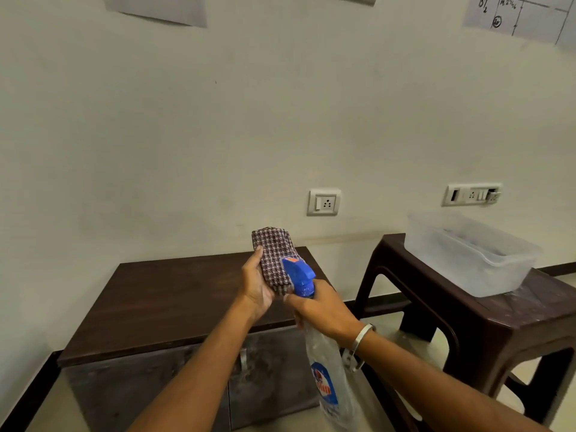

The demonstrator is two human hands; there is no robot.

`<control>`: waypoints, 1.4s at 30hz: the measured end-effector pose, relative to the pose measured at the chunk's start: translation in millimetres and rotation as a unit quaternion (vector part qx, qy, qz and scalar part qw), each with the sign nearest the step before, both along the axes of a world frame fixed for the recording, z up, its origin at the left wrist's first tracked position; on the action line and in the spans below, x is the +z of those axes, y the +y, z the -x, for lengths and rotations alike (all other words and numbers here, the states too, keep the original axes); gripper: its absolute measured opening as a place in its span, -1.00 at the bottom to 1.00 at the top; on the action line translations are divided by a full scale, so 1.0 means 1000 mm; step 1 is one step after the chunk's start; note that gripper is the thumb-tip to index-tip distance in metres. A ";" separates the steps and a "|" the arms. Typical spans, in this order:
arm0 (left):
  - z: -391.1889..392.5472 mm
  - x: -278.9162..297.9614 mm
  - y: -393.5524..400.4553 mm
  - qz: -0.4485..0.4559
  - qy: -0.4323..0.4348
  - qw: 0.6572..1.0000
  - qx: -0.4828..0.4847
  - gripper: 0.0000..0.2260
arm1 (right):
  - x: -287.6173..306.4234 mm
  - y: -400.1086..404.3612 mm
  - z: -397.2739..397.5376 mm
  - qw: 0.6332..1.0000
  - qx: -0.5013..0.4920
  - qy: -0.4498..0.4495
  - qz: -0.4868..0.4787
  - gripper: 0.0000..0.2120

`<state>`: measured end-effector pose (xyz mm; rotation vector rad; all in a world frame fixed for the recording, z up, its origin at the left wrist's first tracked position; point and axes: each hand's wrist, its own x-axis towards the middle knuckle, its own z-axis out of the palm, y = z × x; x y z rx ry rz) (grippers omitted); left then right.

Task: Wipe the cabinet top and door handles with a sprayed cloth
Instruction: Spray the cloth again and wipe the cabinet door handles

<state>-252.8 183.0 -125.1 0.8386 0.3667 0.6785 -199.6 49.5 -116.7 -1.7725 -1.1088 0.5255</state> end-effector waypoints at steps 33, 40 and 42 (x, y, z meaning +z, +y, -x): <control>-0.021 0.008 -0.018 0.032 0.002 0.999 0.006 -0.65 | 0.002 -0.056 -0.034 0.999 -0.034 0.008 0.024 -0.97; -0.062 0.021 -0.052 -0.029 0.047 0.998 -0.018 -0.67 | 0.051 -0.071 -0.063 0.992 -0.112 -0.017 -0.055 -0.87; -0.074 0.027 -0.061 -0.038 0.045 0.998 -0.026 -0.68 | 0.069 -0.076 -0.076 0.987 -0.135 -0.016 -0.089 -0.78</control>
